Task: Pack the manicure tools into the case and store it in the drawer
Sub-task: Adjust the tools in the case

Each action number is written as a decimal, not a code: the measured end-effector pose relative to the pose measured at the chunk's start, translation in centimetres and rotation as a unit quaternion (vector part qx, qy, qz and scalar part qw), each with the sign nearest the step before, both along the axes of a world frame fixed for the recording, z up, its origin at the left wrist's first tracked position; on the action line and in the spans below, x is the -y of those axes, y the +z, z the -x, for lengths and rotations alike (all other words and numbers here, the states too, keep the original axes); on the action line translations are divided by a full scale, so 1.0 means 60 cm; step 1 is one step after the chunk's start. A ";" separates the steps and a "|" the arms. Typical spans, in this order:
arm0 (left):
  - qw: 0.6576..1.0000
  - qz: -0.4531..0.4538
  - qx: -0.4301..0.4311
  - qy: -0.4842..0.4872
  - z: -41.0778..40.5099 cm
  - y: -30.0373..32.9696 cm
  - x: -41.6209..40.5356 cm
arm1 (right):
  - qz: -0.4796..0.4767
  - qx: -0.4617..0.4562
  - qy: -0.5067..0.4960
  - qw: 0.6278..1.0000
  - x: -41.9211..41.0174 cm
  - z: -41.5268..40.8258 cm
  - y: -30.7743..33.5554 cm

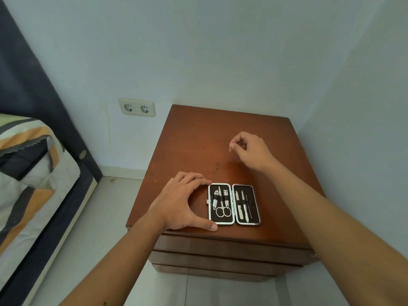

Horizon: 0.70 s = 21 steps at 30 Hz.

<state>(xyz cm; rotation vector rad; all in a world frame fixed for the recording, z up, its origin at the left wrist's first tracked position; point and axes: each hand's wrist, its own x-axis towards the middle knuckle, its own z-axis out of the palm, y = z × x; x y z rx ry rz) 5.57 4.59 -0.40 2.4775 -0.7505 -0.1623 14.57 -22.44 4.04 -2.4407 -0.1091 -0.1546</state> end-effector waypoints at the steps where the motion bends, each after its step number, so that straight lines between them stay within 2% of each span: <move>1: 1.000 0.001 0.002 0.000 0.000 0.000 0.000 | -0.036 -0.009 0.003 0.999 0.007 0.014 0.005; 5: 1.000 -0.005 -0.006 -0.002 -0.001 0.001 0.001 | -0.189 -0.069 0.000 0.980 0.032 0.064 0.012; 8: 1.000 -0.004 -0.012 0.001 0.000 0.001 0.001 | -0.245 -0.071 0.004 0.967 0.044 0.090 0.012; 17: 1.000 0.004 -0.001 0.001 0.003 0.005 0.001 | -0.301 -0.066 0.002 0.951 0.077 0.151 0.004; 21: 1.000 0.003 0.005 0.000 0.003 0.003 0.002 | -0.292 -0.081 -0.007 0.953 0.078 0.168 -0.018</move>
